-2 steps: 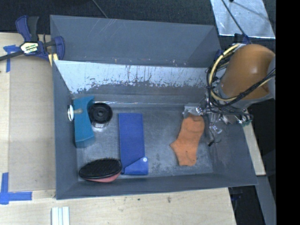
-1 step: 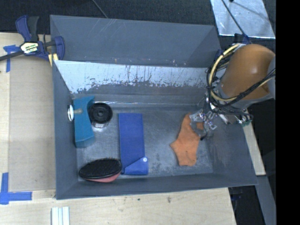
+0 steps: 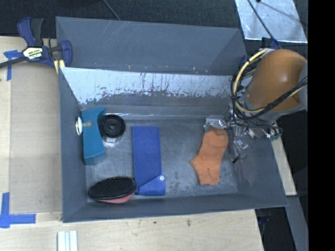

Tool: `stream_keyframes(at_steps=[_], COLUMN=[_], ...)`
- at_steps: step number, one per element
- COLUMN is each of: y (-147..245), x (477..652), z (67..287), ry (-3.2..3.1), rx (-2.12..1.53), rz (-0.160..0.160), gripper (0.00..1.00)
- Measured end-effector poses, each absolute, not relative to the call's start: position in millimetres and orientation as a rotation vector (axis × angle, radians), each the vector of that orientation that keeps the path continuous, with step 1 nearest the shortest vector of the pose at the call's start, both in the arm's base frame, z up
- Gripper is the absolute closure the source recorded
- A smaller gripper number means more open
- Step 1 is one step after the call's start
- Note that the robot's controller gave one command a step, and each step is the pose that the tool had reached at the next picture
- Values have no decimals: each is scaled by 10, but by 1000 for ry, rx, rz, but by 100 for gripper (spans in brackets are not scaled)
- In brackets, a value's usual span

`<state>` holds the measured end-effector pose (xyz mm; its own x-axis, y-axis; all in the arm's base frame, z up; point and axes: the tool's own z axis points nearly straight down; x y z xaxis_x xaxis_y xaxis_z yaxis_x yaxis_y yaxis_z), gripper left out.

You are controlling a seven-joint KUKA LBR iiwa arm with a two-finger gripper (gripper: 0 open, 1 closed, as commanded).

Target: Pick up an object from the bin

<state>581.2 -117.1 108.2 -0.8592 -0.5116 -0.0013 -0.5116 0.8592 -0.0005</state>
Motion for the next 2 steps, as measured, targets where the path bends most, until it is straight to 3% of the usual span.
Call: stream_keyframes(at_steps=[1,2], y=[-1171,-1170], x=[5812,5812], z=[1082,1082], ry=[3027,3027], rx=[-834,-834], rz=[0,0], gripper=[100,0])
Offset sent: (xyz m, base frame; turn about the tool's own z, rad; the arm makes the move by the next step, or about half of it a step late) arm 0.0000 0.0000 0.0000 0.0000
